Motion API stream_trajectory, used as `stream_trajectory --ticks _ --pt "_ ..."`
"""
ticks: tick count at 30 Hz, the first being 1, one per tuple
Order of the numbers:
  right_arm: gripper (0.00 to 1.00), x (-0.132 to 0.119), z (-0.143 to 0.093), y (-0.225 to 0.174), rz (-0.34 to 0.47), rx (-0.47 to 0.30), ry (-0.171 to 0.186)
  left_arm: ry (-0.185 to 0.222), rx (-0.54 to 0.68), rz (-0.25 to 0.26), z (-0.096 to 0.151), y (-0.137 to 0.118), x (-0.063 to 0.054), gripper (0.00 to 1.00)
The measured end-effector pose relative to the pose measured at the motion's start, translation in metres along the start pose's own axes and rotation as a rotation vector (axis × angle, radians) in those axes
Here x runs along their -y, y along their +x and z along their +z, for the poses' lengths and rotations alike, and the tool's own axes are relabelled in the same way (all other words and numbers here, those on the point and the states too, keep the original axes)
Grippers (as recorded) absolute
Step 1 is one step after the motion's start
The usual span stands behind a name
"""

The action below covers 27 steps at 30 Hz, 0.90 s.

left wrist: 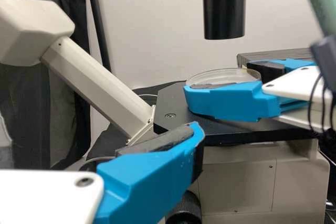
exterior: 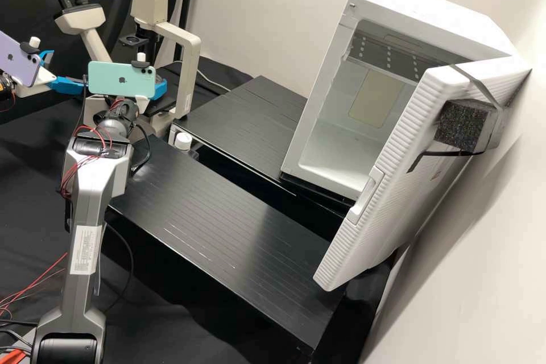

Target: Take out the petri dish and place it under the microscope.

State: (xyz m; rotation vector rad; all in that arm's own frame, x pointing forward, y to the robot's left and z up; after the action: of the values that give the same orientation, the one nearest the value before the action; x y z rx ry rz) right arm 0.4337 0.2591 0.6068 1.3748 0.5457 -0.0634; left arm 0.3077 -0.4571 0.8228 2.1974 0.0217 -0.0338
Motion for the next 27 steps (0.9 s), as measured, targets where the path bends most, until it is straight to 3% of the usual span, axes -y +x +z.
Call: stream_trajectory --ticks 14,21,27 --pt "1.0 -0.003 0.0 0.004 0.006 0.026 -0.007 0.0 0.0 0.0 0.0 0.0 0.0 1.0" --pt "1.0 0.001 0.001 -0.001 0.003 -0.001 -0.004 0.0 0.0 0.0 0.0 0.0 0.0 1.0" --pt "1.0 -0.007 -0.002 -0.021 0.015 -0.04 0.019 0.0 0.0 0.0 0.0 0.0 0.0 1.0"
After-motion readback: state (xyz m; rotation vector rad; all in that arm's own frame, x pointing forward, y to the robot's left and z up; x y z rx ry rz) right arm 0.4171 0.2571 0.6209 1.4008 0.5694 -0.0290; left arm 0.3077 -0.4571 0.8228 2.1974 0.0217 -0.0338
